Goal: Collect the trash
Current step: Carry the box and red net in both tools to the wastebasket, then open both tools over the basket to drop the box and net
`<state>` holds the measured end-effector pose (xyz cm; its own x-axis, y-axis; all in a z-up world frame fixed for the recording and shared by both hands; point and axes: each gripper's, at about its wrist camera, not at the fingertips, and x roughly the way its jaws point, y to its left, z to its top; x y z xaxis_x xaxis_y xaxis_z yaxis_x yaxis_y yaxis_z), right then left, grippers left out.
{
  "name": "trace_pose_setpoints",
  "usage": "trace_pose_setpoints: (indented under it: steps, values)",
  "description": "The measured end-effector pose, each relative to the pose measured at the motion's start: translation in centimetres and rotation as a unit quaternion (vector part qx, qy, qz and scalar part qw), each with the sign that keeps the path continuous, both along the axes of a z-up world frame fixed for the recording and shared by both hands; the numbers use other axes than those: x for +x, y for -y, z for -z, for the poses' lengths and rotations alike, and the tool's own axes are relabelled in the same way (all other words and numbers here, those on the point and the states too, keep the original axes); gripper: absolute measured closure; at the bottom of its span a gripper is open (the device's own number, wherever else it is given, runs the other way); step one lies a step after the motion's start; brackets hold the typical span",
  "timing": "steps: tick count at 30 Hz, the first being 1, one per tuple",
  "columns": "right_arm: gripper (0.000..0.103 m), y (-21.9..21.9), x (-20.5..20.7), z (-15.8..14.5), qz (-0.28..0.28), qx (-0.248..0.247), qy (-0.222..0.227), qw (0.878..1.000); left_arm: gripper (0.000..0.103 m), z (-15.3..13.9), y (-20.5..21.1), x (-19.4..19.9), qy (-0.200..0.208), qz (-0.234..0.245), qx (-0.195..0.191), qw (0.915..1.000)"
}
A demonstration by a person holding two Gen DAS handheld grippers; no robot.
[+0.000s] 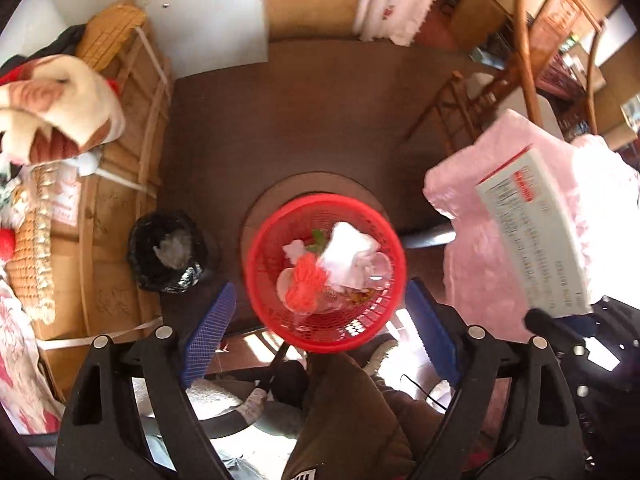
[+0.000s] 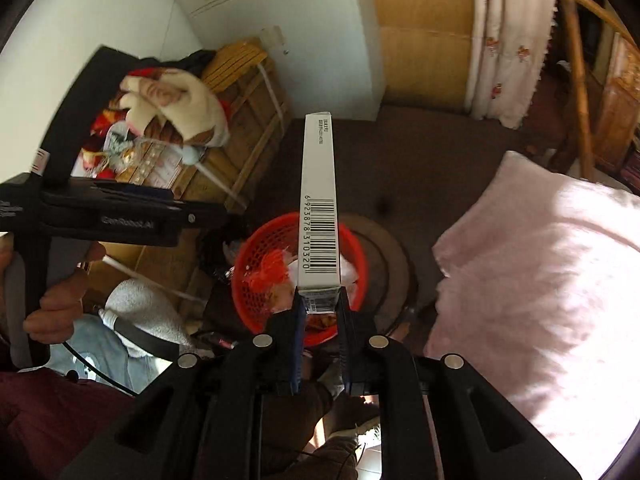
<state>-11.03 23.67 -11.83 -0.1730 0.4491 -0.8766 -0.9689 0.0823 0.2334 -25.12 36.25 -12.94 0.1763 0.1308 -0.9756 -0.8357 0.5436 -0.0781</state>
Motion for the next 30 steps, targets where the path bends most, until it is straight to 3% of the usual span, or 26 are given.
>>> trace_pose_setpoints:
  steps: [2, 3, 4, 16, 22, 26, 30]
  values:
    - [0.083, -1.0, -1.3, 1.0, -0.022, -0.015, -0.010, 1.000, 0.019, -0.2, 0.1, -0.7, -0.006, -0.010, 0.003, 0.9999]
    - [0.077, -1.7, -1.8, 1.5, -0.031, -0.025, -0.015, 0.999, 0.019, -0.3, 0.2, -1.1, -0.008, -0.015, 0.003, 0.9999]
    - [0.063, -2.2, -2.2, 2.0, -0.036, -0.033, -0.016, 0.999, 0.019, -0.2, 0.0, -1.6, -0.010, -0.020, 0.002, 0.9998]
    - [0.060, -0.9, -3.4, 1.7, -0.053, -0.023, -0.002, 0.998, 0.018, 0.2, 0.8, -3.6, -0.029, -0.046, 0.000, 0.9985]
    - [0.050, -1.1, -3.9, 1.3, -0.061, -0.031, 0.012, 0.998, 0.018, -0.1, 2.6, -2.4, -0.058, -0.028, 0.021, 0.9977]
    - [0.035, -0.9, -3.9, 1.3, -0.055, -0.048, 0.031, 0.997, 0.016, -0.2, 3.4, -2.4, -0.063, -0.027, 0.027, 0.9973]
    - [0.031, -0.6, -3.7, 1.1, -0.053, -0.059, 0.043, 0.996, 0.016, -0.6, 3.6, -2.4, -0.060, -0.035, 0.033, 0.9970]
